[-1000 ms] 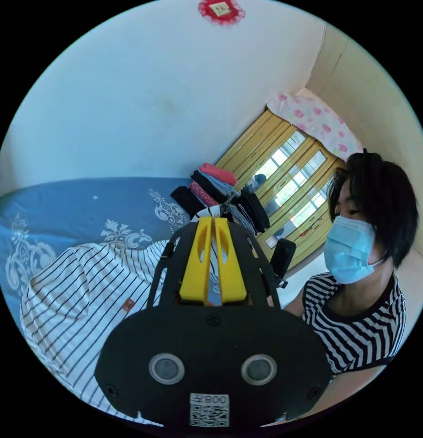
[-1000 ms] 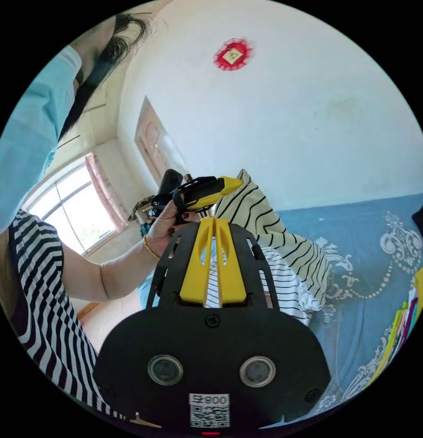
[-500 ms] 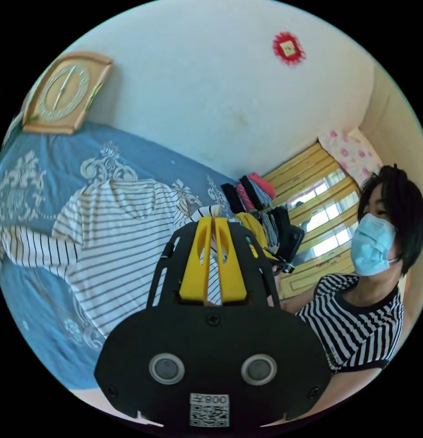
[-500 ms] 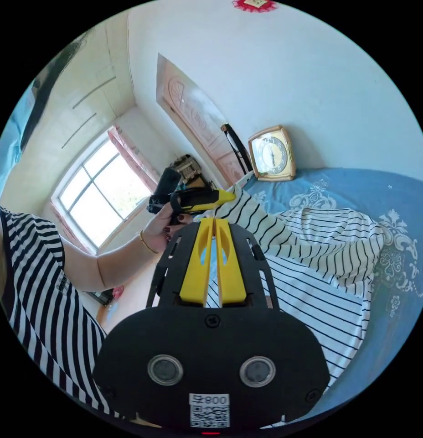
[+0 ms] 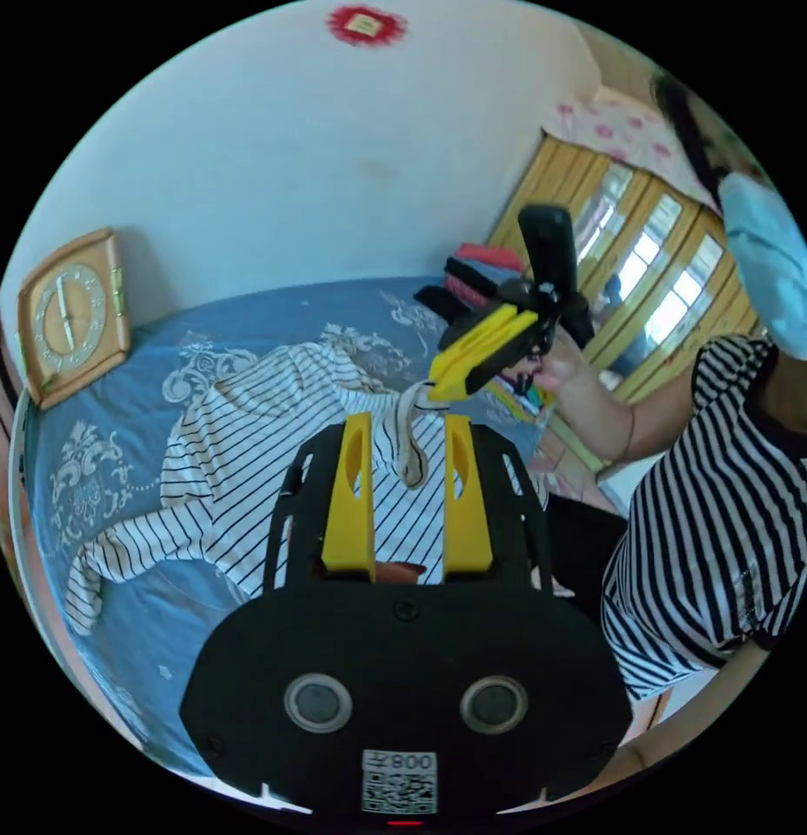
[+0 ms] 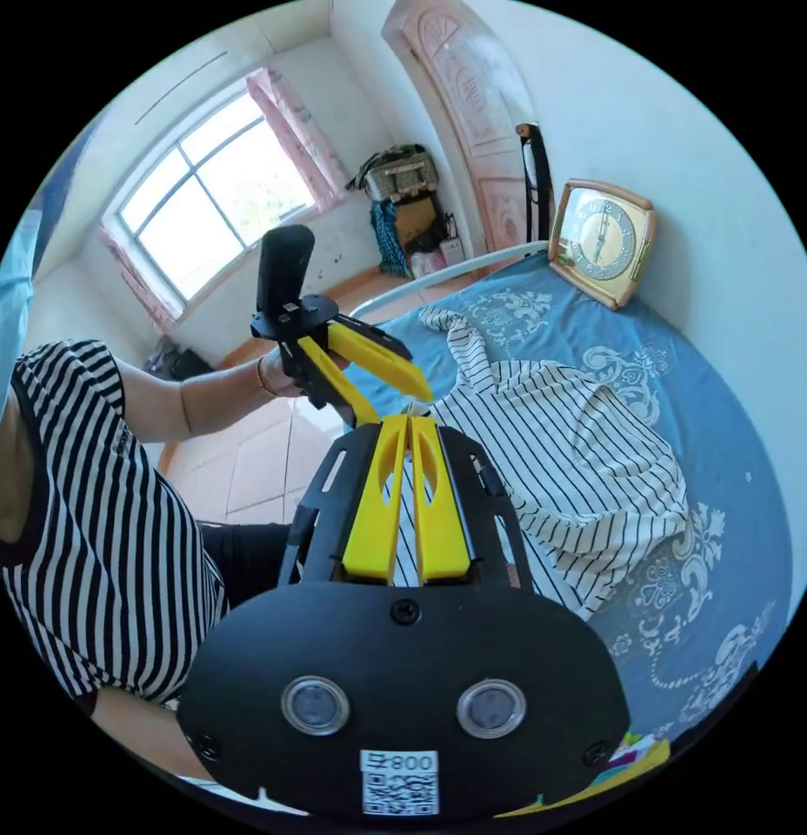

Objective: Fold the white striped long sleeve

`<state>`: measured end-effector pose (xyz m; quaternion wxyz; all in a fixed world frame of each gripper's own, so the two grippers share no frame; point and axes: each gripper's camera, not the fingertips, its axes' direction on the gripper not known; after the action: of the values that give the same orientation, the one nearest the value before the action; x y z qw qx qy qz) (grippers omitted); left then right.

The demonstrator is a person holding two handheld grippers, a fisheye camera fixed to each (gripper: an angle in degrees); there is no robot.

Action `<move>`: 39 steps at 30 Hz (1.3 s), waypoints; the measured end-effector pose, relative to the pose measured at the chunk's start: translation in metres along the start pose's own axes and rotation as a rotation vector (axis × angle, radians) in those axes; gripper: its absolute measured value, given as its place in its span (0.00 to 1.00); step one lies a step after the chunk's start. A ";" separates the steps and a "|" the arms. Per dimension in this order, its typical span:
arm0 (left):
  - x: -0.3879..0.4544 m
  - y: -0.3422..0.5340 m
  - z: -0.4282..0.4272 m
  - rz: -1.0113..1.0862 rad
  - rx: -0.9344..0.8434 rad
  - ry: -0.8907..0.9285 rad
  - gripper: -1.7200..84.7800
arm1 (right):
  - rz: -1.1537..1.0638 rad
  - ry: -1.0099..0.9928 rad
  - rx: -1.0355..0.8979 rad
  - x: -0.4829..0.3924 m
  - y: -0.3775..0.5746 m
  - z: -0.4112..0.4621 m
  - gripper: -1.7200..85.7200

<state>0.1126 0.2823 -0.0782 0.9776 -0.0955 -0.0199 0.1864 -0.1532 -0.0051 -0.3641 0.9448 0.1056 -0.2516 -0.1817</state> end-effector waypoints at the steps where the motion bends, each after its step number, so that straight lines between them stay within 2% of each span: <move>1: -0.006 0.002 0.003 -0.025 -0.040 -0.030 0.08 | -0.026 0.000 -0.040 -0.001 -0.019 0.002 0.02; 3: -0.018 0.010 0.000 -0.060 -0.029 -0.058 0.05 | -0.064 0.049 -0.117 0.000 -0.049 0.005 0.02; 6: -0.048 0.027 -0.014 -0.169 0.032 0.042 0.04 | -0.202 0.115 -0.229 0.002 -0.111 0.008 0.02; 11: -0.119 0.080 -0.043 -0.444 0.257 0.227 0.03 | -0.359 0.041 -0.404 0.011 -0.224 0.044 0.02; 13: -0.143 0.104 -0.046 -0.542 0.300 0.235 0.03 | -0.416 0.020 -0.484 0.012 -0.262 0.082 0.02; 20: -0.228 0.214 -0.006 -0.942 0.357 0.302 0.03 | -0.440 -0.060 -0.725 0.032 -0.303 0.224 0.03; 24: -0.253 0.244 0.017 -1.035 0.353 0.283 0.03 | -0.412 -0.102 -0.813 0.048 -0.299 0.286 0.03; 29: -0.282 0.256 0.050 -1.089 0.325 0.215 0.03 | -0.342 -0.047 -0.784 0.067 -0.288 0.310 0.06; 32: -0.288 0.255 0.063 -1.083 0.309 0.173 0.04 | -0.255 0.012 -0.692 0.087 -0.261 0.293 0.08; 35: -0.286 0.251 0.069 -1.055 0.310 0.100 0.05 | -0.086 0.059 -0.516 0.116 -0.200 0.242 0.08; 39: -0.273 0.234 0.075 -0.983 0.325 0.003 0.06 | 0.270 0.189 -0.293 0.151 -0.054 0.150 0.09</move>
<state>-0.2315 0.4085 -0.0514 0.9520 0.0779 -0.0317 -0.2943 -0.1241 -0.1307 -0.1860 0.9851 -0.0512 -0.1448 -0.0775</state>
